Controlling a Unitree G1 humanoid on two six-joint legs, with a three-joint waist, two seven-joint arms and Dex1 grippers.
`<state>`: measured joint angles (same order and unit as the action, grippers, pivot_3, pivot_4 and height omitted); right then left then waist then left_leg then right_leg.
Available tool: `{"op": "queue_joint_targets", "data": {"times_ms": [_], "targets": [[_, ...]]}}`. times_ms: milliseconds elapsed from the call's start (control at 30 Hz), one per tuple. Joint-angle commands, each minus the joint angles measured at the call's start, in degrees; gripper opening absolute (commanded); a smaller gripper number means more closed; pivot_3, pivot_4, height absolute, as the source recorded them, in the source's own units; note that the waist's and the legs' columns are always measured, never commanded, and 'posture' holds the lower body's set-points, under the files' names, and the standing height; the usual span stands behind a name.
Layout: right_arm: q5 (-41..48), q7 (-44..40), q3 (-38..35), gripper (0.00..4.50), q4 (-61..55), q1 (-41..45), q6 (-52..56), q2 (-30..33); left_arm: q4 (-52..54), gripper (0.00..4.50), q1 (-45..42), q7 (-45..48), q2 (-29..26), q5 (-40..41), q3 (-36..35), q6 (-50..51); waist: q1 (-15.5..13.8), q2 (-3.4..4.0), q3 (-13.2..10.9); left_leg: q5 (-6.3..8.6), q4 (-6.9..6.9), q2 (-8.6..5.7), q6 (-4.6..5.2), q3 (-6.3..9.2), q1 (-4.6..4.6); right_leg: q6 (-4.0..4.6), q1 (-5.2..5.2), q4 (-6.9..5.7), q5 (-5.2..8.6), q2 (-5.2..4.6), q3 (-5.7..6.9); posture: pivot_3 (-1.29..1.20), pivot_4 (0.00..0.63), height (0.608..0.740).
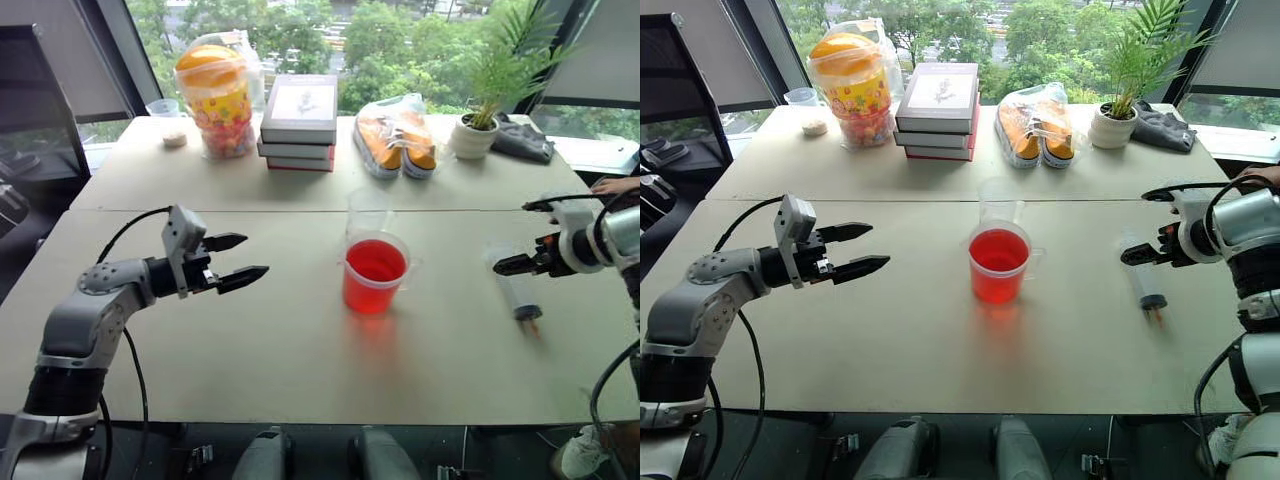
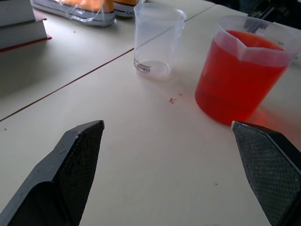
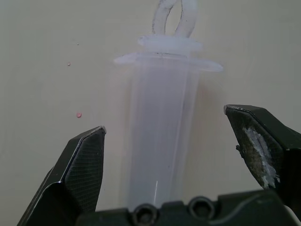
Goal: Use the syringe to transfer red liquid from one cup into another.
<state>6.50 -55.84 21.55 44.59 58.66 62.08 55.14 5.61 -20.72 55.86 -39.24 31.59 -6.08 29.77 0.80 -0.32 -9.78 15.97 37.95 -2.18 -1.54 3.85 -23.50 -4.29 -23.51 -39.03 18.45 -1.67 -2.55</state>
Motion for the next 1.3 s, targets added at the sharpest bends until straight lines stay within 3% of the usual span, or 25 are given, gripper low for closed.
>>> {"op": "queue_joint_targets", "data": {"times_ms": [33,200,300,400,433,567,667,733,900,1067,1167,1300], "targets": [[-4.2,-0.3,0.1,4.46,8.7,5.0,-3.7,-2.5,1.5,4.50,0.2,-0.6,-0.1,-0.1,-1.5,-1.2,0.0,0.00,0.0,0.00,-0.01,0.00,0.00,-0.02,0.00,0.00,-0.01,0.01,0.00,0.00,0.00,0.00,0.150,0.740],[-8.0,-0.2,-0.2,4.46,17.2,7.5,-7.4,-6.4,2.8,4.50,1.8,-1.6,-0.3,0.0,-2.1,-1.5,0.0,-0.01,0.0,0.01,0.01,-0.01,0.01,-0.03,0.02,0.00,0.04,0.01,0.00,0.00,0.00,0.00,0.150,0.740],[-9.8,-0.7,-0.6,3.24,19.6,8.0,-8.5,-7.4,3.2,4.50,2.3,-1.9,-0.3,0.1,-2.4,-1.6,0.0,-0.01,0.0,0.00,0.05,-0.01,0.01,-0.03,0.05,0.00,0.08,0.00,0.00,0.00,0.01,0.00,0.150,0.740],[-11.2,-1.9,-0.5,1.74,20.6,8.1,-8.8,-7.9,3.3,4.50,2.5,-2.3,-0.2,0.0,-2.5,-1.7,0.0,-0.02,0.0,0.00,0.05,-0.01,0.01,-0.03,0.13,0.00,0.15,-0.03,0.00,0.01,0.01,0.00,0.150,0.740],[-11.5,-2.5,-0.5,1.45,20.6,8.2,-8.3,-8.1,3.2,4.50,2.3,-2.4,-0.1,0.0,-2.4,-1.8,0.1,-0.03,0.0,0.00,0.05,-0.01,0.01,-0.03,0.14,0.00,0.15,-0.04,0.00,0.01,0.01,0.00,0.150,0.740],[-12.3,-3.6,-1.3,1.44,19.5,9.1,-6.6,-8.3,2.4,4.50,1.6,-2.6,0.3,-0.2,-1.7,-2.4,0.0,-0.02,0.0,0.00,0.04,-0.01,0.01,-0.03,0.14,0.00,0.14,-0.06,-0.01,0.02,0.01,0.00,0.150,0.740],[-10.1,-2.2,-6.0,1.44,15.2,11.2,-6.9,-7.1,2.1,4.50,0.9,-2.6,0.6,-0.3,-1.4,-2.5,0.0,-0.01,0.0,0.00,0.04,-0.01,0.01,-0.03,0.13,0.00,0.13,-0.06,-0.01,0.02,0.01,0.00,0.150,0.740],[-7.6,-0.7,-10.8,1.44,9.4,11.5,-8.6,-6.2,1.8,4.50,0.4,-2.5,0.7,-0.4,-1.3,-2.6,0.2,0.14,-0.1,0.00,0.05,-0.02,0.00,-0.07,0.10,-0.01,0.07,-0.09,-0.01,0.01,-0.02,0.00,0.150,0.740],[3.9,7.8,-31.8,1.44,-16.0,6.1,-8.3,-8.2,1.1,4.50,-1.3,-2.7,1.7,-0.6,-0.5,-2.4,0.0,0.15,-0.1,0.00,-0.02,0.01,0.00,-0.11,0.09,-0.01,-0.03,-0.21,-0.01,0.08,-0.06,0.00,0.150,0.740],[15.9,20.6,-52.6,1.44,-47.2,-2.1,-7.8,-19.7,-0.6,4.50,-5.0,-1.7,2.8,-0.6,1.2,-1.8,-0.3,0.05,0.0,0.01,0.08,0.02,0.02,-0.04,0.05,-0.03,0.05,-0.19,-0.02,0.05,0.00,0.00,0.150,0.740],[25.1,22.6,-55.8,1.44,-61.9,-6.7,-5.7,-25.7,-3.5,4.50,-9.4,-0.3,3.6,-0.2,2.2,-1.0,-0.4,0.04,0.0,0.00,0.19,0.00,0.02,-0.04,0.02,-0.10,0.05,-0.24,-0.06,0.03,0.00,0.00,0.150,0.740],[32.8,24.8,-53.0,1.44,-74.5,-14.2,-5.5,-31.1,-7.6,4.50,-15.0,2.7,4.5,-0.4,4.1,-0.8,0.2,0.00,0.0,0.00,0.20,0.00,0.03,0.00,0.10,-0.11,0.11,-0.29,-0.06,0.06,0.01,0.00,0.150,0.740]]}}
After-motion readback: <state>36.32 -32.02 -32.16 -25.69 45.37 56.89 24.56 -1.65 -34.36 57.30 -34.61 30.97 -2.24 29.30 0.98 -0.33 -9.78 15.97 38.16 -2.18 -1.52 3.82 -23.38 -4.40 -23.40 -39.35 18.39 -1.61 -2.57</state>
